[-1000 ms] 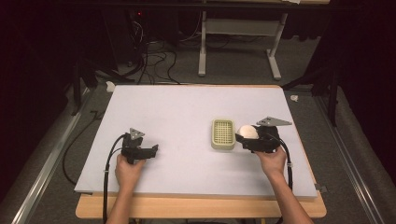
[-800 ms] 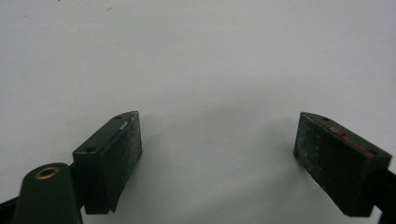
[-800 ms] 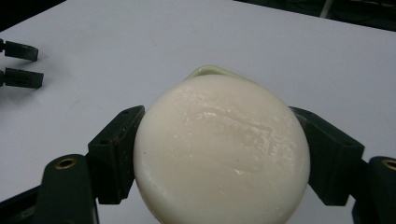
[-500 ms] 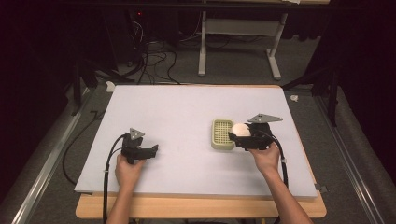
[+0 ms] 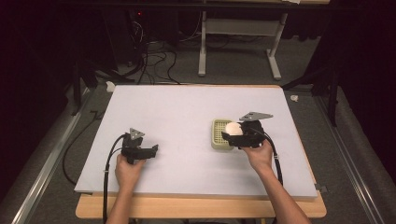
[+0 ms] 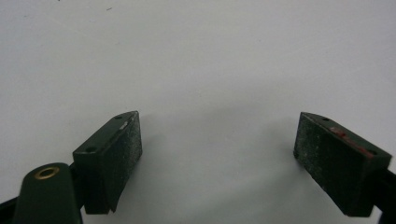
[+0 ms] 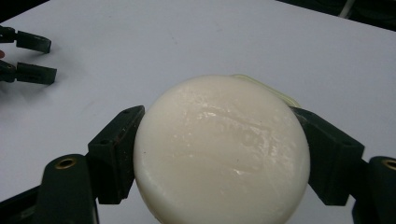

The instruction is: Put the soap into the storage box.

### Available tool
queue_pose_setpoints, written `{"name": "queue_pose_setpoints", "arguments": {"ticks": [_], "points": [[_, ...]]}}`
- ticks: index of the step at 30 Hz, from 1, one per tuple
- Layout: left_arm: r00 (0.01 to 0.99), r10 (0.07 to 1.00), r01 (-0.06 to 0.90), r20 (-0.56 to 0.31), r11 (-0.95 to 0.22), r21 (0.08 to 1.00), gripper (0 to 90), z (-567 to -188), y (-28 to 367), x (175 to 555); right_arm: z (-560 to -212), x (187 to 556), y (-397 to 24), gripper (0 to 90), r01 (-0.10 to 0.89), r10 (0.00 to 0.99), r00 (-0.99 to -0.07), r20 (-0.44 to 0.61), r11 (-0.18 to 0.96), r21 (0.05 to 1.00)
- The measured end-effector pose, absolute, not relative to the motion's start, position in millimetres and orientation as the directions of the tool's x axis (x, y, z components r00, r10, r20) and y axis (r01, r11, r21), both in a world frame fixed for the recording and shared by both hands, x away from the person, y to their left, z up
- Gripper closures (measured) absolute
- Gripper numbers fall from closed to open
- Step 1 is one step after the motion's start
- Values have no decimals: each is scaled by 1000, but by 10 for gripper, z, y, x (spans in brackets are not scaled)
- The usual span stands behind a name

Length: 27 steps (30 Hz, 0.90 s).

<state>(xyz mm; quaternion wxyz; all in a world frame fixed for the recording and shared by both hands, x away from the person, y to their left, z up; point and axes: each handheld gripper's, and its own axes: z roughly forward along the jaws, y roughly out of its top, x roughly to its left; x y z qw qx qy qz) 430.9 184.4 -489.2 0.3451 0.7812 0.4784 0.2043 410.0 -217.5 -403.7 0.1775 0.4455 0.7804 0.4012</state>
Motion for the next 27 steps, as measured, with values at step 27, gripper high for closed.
{"name": "queue_pose_setpoints", "arguments": {"ticks": [27], "points": [[459, 888, 606, -10, -305, 734, 157, -4891, 1843, 4309, -4148, 4312, -2006, 243, 583, 838, -536, 103, 280, 763]]}}
